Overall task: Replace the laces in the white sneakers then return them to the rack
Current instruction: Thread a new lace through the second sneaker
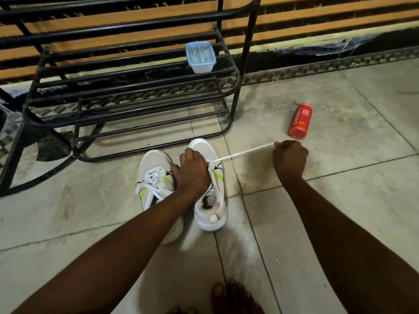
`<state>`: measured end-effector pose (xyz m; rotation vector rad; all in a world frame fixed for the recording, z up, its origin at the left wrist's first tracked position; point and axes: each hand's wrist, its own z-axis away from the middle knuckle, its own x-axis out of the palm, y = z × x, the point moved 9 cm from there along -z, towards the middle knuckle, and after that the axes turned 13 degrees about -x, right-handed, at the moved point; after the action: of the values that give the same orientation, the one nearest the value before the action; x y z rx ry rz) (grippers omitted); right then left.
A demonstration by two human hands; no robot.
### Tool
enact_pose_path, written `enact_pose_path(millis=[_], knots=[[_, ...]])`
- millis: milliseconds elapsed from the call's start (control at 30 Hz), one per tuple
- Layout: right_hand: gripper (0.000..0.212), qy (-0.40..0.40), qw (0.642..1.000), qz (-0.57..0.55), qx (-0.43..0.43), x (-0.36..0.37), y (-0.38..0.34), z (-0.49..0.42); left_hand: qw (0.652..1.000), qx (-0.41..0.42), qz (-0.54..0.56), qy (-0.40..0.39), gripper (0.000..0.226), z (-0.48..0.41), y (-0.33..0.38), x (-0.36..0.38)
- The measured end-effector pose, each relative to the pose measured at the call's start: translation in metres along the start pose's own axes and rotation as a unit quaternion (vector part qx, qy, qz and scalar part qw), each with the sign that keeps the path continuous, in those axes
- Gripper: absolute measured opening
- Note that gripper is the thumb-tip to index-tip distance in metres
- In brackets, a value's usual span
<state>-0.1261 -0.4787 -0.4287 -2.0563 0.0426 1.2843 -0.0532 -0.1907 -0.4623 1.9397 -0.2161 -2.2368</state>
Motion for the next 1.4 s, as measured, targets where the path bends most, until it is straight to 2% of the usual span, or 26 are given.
enact_pose_path(millis=[100, 200, 300, 400, 500, 600, 667, 733, 767, 800, 867, 933, 1000, 1200, 1300, 1400], knots=[[0.031, -0.044, 0.998, -0.037, -0.018, 0.017, 0.0, 0.013, 1.0, 0.004, -0.002, 0.004, 0.034, -0.001, -0.001, 0.0], [0.017, -0.109, 0.992, -0.051, -0.041, 0.04, -0.004, 0.027, 1.0, 0.011, 0.003, -0.007, 0.032, -0.001, -0.001, 0.0], [0.043, -0.169, 0.983, -0.059, -0.051, 0.053, -0.017, 0.045, 0.998, 0.006, 0.037, -0.053, 0.024, -0.009, -0.002, -0.003], [0.042, -0.152, 0.972, -0.072, -0.165, 0.055, -0.057, 0.056, 0.991, 0.012, 0.086, -0.1, 0.016, -0.018, -0.002, -0.011], [0.042, -0.152, 0.943, -0.119, -0.27, 0.055, -0.105, 0.065, 0.974, -0.002, 0.162, -0.159, 0.014, -0.021, -0.004, -0.019], [0.047, -0.208, 0.917, -0.168, -0.295, 0.067, -0.132, 0.069, 0.955, -0.013, 0.221, -0.197, 0.012, -0.022, -0.006, -0.027], [0.044, -0.25, 0.907, -0.146, -0.307, 0.081, -0.14, 0.064, 0.949, -0.009, 0.237, -0.21, 0.014, -0.023, -0.01, -0.031], [0.038, -0.289, 0.899, -0.064, -0.323, 0.091, -0.145, 0.06, 0.942, 0.002, 0.252, -0.223, 0.021, -0.024, -0.012, -0.035], [0.043, -0.301, 0.894, -0.031, -0.33, 0.091, -0.148, 0.059, 0.937, 0.008, 0.263, -0.231, 0.025, -0.024, -0.012, -0.036], [0.048, -0.302, 0.892, -0.027, -0.334, 0.091, -0.151, 0.058, 0.933, 0.013, 0.271, -0.234, 0.028, -0.023, -0.013, -0.039], [0.041, -0.271, 0.9, -0.088, -0.329, 0.083, -0.157, 0.057, 0.928, 0.019, 0.289, -0.234, 0.029, -0.021, -0.013, -0.047], [0.028, -0.248, 0.899, -0.127, -0.338, 0.078, -0.162, 0.061, 0.903, 0.009, 0.343, -0.258, 0.023, -0.016, -0.012, -0.052], [0.026, -0.252, 0.898, -0.117, -0.341, 0.08, -0.165, 0.064, 0.878, 0.006, 0.395, -0.27, 0.017, -0.009, -0.01, -0.064], [0.03, -0.321, 0.889, -0.023, -0.326, 0.098, -0.157, 0.062, 0.904, 0.02, 0.391, -0.174, 0.015, -0.009, -0.021, -0.096], [0.025, -0.307, 0.886, 0.04, -0.345, 0.1, -0.155, 0.062, 0.933, 0.046, 0.317, -0.166, 0.009, -0.002, -0.022, -0.083], [0.025, -0.301, 0.883, 0.051, -0.357, 0.1, -0.155, 0.065, 0.963, 0.062, 0.191, -0.177, 0.011, 0.004, -0.021, -0.056]])
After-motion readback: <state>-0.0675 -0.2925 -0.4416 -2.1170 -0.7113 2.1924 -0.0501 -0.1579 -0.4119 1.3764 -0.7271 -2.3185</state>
